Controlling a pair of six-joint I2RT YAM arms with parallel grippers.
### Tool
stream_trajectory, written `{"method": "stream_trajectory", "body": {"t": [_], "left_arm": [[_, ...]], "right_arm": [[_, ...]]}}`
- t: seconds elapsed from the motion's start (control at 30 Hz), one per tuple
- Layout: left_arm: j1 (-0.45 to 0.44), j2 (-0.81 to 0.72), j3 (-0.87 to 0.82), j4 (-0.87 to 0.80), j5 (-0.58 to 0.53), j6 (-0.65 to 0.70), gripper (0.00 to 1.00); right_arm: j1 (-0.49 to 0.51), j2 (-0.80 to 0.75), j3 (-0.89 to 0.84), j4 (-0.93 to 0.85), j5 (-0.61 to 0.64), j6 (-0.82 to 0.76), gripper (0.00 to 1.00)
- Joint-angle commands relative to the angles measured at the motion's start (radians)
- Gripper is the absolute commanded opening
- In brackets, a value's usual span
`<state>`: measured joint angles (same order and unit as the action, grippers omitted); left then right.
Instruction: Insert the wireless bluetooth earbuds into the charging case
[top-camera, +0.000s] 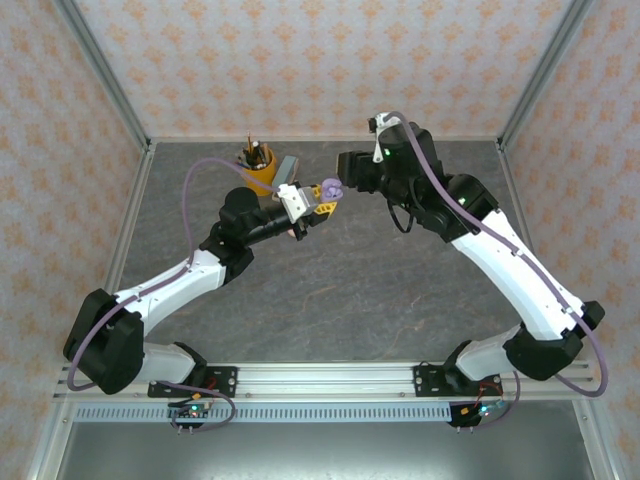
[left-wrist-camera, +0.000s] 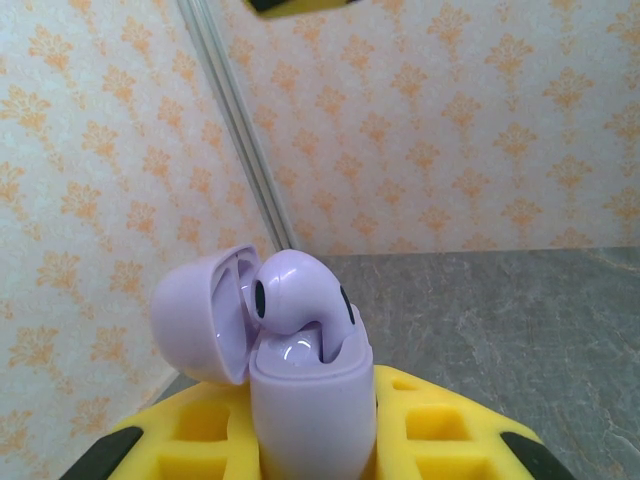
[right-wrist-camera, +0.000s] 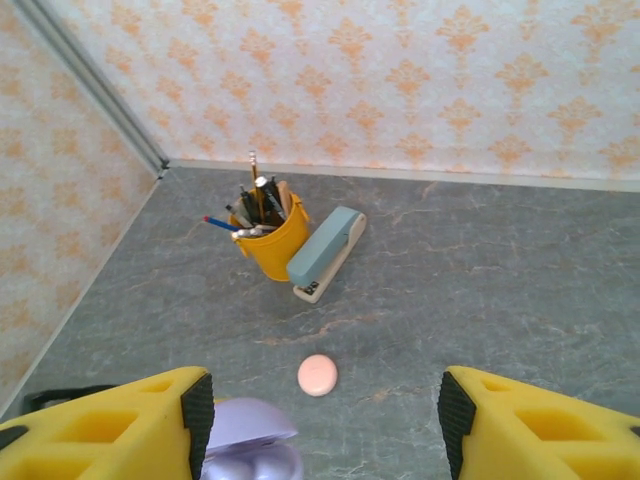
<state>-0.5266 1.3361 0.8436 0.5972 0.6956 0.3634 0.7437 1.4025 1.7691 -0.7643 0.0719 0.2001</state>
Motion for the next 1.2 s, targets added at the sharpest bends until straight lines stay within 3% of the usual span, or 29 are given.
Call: {"method": "stream_trajectory", "body": {"t": [0.0,0.27,0.67,1.17], "left_arm": [[-0.006,-0.017,-0.007,0.065,0.004,-0.02,0.0],[-0.005,-0.019,-0.012,0.077,-0.018,-0.02,0.0],[-0.005,-0.008,-0.006,0.072,-0.021,-0.017,0.0],[-0.004,-0.006,-0.005,0.072,-0.019,-0.02,0.0]], "right_arm": [[-0.021,0.044,0.03,-0.048,0.03,0.045,0.61],[-0.027,0.057,-0.035,-0.059,-0.025,0.069,0.51],[-0.027,0.023,-0.103,-0.047,-0.106,0.084,0.47],[-0.027,-0.05,-0.109,-0.052,-0.031,0.079,0.47]]}}
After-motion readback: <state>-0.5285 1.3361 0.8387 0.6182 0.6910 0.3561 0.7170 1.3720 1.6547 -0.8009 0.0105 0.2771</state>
